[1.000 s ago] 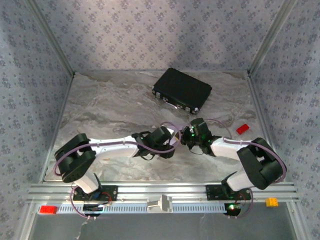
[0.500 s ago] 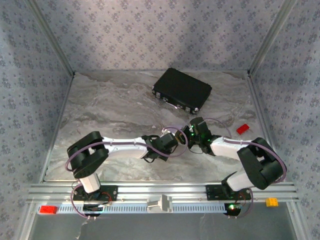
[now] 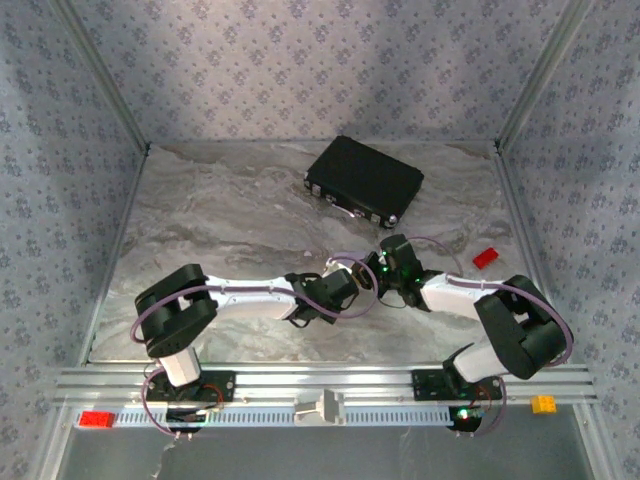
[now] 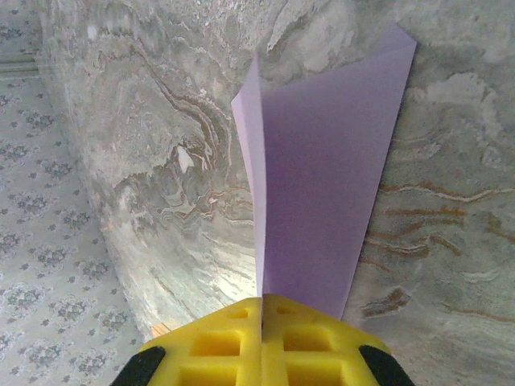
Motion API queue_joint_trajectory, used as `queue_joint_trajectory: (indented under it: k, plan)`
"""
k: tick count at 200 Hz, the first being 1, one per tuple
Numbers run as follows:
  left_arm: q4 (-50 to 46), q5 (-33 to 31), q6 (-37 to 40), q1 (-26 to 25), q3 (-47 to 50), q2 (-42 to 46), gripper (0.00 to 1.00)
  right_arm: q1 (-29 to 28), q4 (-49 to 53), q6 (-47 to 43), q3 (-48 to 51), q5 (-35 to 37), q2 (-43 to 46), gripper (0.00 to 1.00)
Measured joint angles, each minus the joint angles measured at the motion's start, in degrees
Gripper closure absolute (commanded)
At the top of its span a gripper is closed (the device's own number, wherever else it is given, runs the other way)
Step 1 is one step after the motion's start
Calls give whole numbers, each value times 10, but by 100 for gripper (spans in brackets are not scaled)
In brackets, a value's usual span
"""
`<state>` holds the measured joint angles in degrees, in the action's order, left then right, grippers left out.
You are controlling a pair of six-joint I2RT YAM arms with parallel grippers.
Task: Fold a paper plane with a square sheet of paper (pick it up from the middle)
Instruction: Fold the wing for the fifth time at the center of the table.
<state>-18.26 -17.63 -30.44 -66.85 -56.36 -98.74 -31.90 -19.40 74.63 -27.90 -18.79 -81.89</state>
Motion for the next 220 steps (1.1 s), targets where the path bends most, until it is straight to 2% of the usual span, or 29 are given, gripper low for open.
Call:
queue_joint_trajectory:
  k: [55, 90, 130, 182, 220]
  plan:
    - [0, -4, 0, -1, -2, -1, 77, 0, 3, 0, 0, 0, 0, 100]
    - [0, -5, -1, -1, -2, -1, 83, 0, 4, 2, 0, 0, 0, 99]
    - [0, -9, -2, -3, -2, -1, 88, 0, 10, 2, 0, 0, 1, 91]
    - [0, -13, -7, -3, -2, -8, 93, 21, 78, -21, -1, 15, 54, 74]
    - [5, -12, -11, -3, -2, -8, 96, 56, 143, -51, -2, 24, 104, 71]
